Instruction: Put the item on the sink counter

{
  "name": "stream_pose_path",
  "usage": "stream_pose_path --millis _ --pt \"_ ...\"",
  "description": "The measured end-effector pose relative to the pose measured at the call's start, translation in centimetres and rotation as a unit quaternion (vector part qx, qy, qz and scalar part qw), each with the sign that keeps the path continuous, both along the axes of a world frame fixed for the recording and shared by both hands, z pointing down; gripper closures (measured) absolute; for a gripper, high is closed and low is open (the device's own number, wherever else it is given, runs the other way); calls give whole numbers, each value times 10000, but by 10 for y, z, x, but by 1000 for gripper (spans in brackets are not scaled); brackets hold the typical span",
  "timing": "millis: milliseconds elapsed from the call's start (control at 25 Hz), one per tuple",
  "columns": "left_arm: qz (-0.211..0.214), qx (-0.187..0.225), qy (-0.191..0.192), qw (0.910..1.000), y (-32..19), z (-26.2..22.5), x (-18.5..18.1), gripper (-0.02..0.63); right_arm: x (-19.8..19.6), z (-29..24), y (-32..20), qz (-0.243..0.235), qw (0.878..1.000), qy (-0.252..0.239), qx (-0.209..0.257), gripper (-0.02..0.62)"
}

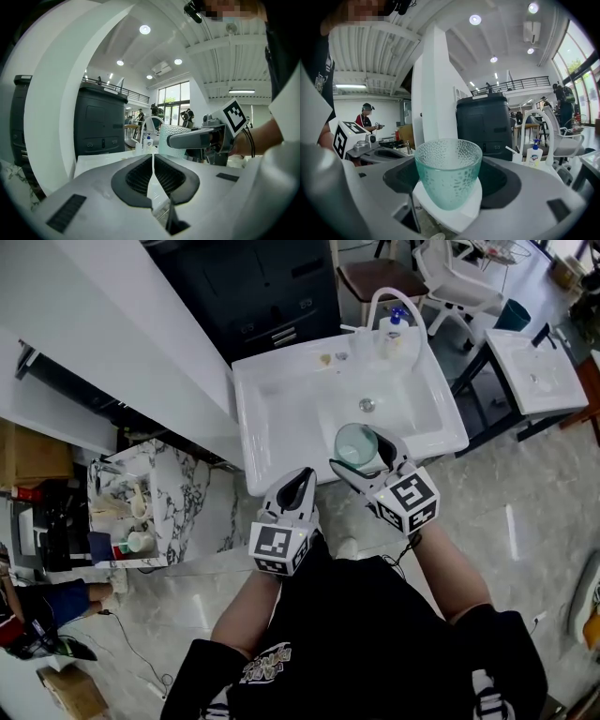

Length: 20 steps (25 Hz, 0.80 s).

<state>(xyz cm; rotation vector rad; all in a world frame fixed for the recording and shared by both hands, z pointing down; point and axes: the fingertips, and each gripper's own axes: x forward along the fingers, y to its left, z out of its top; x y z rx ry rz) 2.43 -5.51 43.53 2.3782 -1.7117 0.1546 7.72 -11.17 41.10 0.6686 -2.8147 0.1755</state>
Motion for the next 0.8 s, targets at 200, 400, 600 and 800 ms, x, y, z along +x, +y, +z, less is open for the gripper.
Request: stream_pose_path --millis 200,400,600,800 --pt "28 6 -9 10000 -19 4 -13 580 -14 4 -19 13 10000 -28 20 169" --pt "72 -7 -27 10000 -40 5 -32 580 -35 8 -42 54 10000 -78 -13 169" --pt "93 -43 -74 9999 -62 10 -50 580 -56 17 -65 28 10000 -74 -32 169" --pt "113 -98 -64 9999 -82 14 -69 580 -78 25 -87 -21 10000 -29 -35 170"
